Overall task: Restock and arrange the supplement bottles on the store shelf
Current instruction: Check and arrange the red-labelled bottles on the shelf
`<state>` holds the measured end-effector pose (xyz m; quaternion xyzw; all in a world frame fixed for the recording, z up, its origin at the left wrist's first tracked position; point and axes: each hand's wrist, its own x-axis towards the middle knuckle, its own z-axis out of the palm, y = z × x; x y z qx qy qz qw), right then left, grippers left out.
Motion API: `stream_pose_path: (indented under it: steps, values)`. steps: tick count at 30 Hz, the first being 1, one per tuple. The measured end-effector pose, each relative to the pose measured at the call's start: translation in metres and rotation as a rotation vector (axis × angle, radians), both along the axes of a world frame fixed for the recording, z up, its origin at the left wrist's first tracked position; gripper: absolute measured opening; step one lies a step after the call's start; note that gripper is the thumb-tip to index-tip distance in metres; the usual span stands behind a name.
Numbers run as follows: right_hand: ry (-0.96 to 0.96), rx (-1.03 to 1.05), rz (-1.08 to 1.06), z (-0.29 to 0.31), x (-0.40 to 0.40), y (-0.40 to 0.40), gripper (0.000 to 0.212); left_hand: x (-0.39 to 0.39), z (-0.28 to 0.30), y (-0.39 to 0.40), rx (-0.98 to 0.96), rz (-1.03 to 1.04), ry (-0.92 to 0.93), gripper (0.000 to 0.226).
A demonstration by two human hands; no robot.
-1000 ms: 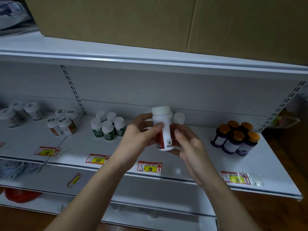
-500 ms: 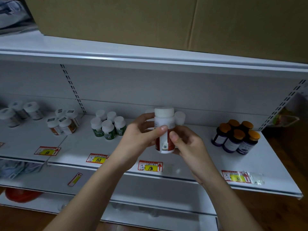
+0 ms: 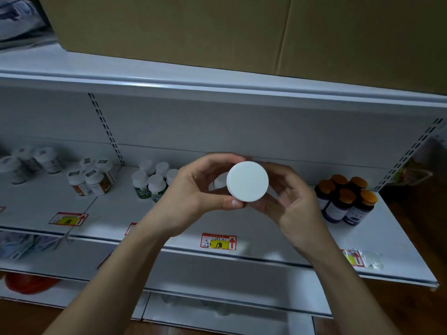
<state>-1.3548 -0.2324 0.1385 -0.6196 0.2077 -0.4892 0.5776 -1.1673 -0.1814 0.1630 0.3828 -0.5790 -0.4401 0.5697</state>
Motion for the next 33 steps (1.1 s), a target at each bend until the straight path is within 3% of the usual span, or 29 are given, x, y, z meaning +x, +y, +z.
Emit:
stream_pose_path:
  steps: [13,17,23,26,29,33]
  values:
    - [0.044,-0.039,-0.038,0.011,0.0,0.003,0.045,0.0,-0.002,-0.001,-0.023,-0.007,0.006,0.06]
    - [0.176,-0.033,-0.049,0.008,-0.003,-0.001,0.053,0.001,-0.004,-0.002,0.079,-0.022,-0.049,0.06]
    - [0.286,0.031,-0.038,0.005,-0.005,-0.007,0.043,-0.002,0.001,-0.002,0.256,0.016,-0.061,0.072]
    - [0.337,0.091,-0.019,0.006,-0.006,-0.007,0.057,-0.002,0.001,-0.004,0.294,0.034,-0.148,0.074]
    - [0.367,0.142,-0.024,0.008,-0.004,-0.006,0.061,-0.005,0.005,-0.006,0.353,0.088,-0.141,0.062]
    - [0.315,0.272,-0.076,0.016,0.001,-0.002,0.026,-0.014,0.013,-0.008,0.417,0.156,-0.097,0.022]
